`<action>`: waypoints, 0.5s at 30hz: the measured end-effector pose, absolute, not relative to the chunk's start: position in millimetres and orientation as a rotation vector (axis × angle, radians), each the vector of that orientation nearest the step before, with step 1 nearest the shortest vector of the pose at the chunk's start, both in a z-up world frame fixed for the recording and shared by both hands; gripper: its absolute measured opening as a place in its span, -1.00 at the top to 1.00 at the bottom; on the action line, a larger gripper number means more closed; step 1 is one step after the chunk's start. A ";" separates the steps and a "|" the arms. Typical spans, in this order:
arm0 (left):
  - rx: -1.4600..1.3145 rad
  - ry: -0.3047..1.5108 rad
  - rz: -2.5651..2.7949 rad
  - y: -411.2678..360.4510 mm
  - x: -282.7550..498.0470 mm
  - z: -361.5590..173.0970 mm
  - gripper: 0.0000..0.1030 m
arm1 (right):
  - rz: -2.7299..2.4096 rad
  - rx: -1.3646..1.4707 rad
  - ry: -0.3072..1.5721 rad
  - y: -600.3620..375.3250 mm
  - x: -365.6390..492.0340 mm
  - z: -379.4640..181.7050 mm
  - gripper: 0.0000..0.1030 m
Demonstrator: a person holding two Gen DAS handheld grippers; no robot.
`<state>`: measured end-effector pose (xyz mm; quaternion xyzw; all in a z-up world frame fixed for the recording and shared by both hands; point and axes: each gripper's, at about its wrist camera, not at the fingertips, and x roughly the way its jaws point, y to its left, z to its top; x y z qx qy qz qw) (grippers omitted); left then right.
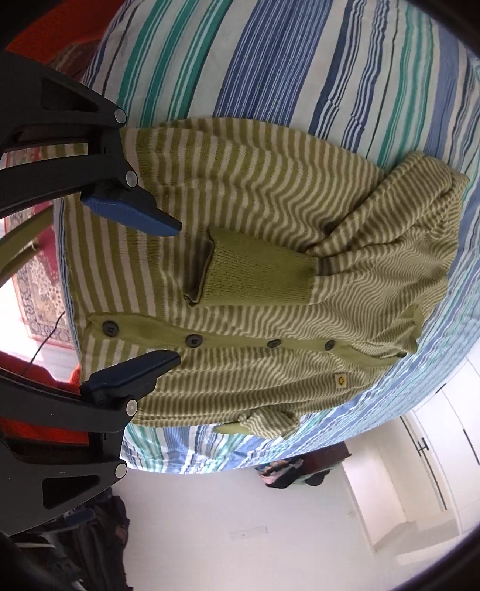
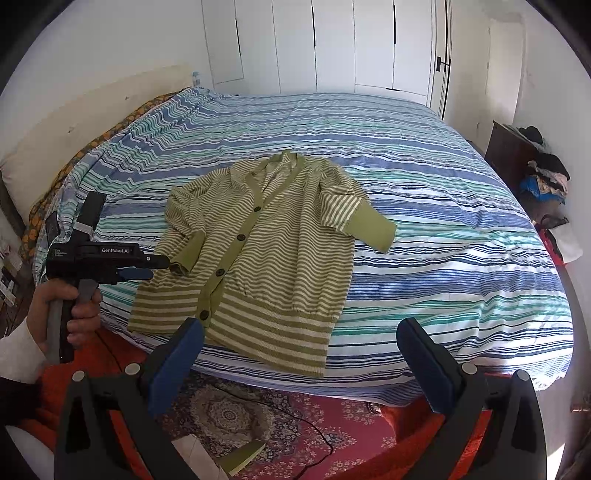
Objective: Fold small clothes
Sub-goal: 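Reach the left gripper to the cardigan's green sleeve cuff and grasp it, then pull the grasped sleeve outward with the left gripper to straighten it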
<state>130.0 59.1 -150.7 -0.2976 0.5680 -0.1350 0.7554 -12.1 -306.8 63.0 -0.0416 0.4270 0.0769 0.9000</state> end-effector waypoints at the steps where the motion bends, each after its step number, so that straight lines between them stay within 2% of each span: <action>1: -0.667 1.238 -0.289 60.7 131.6 -153.5 -0.27 | 0.157 -0.083 0.888 -308.4 -11.5 61.5 -1.00; 7: -0.776 1.141 -0.273 74.0 158.1 -152.4 -0.22 | 0.160 -0.089 0.909 -308.2 -6.4 53.1 -1.00; 8: -0.782 1.148 -0.248 75.0 159.6 -154.3 -0.05 | 0.163 -0.096 0.907 -306.4 -6.1 52.9 -1.00; 9: -0.785 1.145 -0.236 77.3 162.2 -155.4 0.24 | 0.167 -0.106 0.904 -304.3 -5.9 53.1 -1.00; 10: -0.784 1.161 -0.219 78.8 161.2 -158.6 0.66 | 0.172 -0.116 0.902 -301.9 -6.1 53.1 -1.00; 11: -0.787 1.172 -0.206 80.1 159.8 -161.6 0.89 | 0.179 -0.126 0.900 -298.8 -6.5 52.7 -1.00; 15: -0.780 1.170 -0.116 90.9 145.5 -155.7 0.93 | 0.199 -0.154 0.901 -291.0 -7.4 50.3 -1.00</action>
